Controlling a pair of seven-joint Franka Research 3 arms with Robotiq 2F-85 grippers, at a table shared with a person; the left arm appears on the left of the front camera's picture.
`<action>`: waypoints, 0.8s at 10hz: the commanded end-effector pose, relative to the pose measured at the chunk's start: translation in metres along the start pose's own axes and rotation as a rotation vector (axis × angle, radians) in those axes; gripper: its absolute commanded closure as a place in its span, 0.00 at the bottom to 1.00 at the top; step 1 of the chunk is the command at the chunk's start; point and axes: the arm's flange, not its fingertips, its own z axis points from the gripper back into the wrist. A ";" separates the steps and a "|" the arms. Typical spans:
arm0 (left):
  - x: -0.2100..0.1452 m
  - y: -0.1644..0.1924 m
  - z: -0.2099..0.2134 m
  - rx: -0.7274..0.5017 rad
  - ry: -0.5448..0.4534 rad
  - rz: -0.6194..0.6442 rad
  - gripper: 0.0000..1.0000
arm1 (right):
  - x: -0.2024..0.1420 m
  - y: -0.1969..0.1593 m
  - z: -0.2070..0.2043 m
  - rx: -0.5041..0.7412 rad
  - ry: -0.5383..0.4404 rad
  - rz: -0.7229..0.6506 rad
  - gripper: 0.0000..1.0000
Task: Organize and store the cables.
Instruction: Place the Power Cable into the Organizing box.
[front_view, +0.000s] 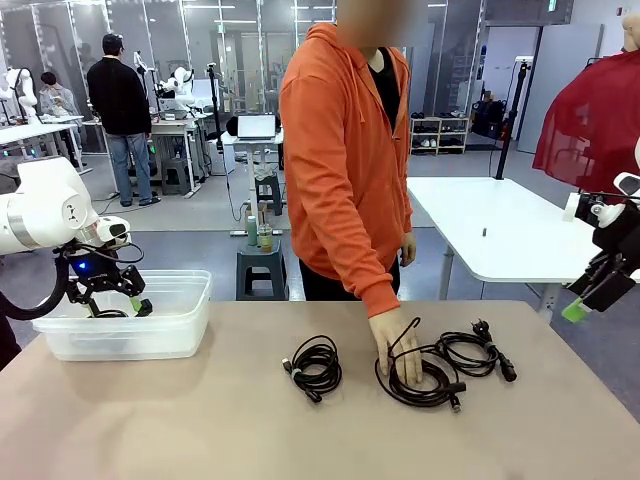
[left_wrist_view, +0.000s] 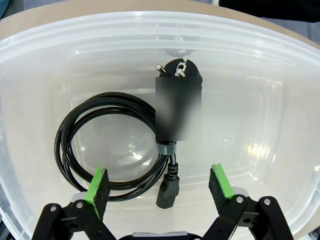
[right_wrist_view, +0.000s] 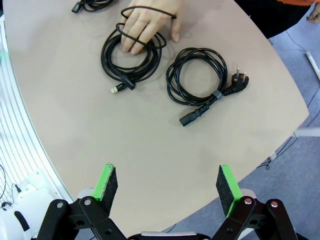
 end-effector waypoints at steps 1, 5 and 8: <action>0.000 0.000 0.000 0.014 0.001 0.001 0.00 | 0.002 -0.002 0.002 0.009 0.000 0.001 0.00; 0.000 0.000 0.000 0.014 0.001 0.001 0.00 | 0.002 -0.002 0.002 0.009 0.000 0.001 0.00; -0.006 0.001 0.003 -0.009 0.020 -0.046 0.00 | 0.002 -0.002 0.002 0.009 0.000 0.001 0.00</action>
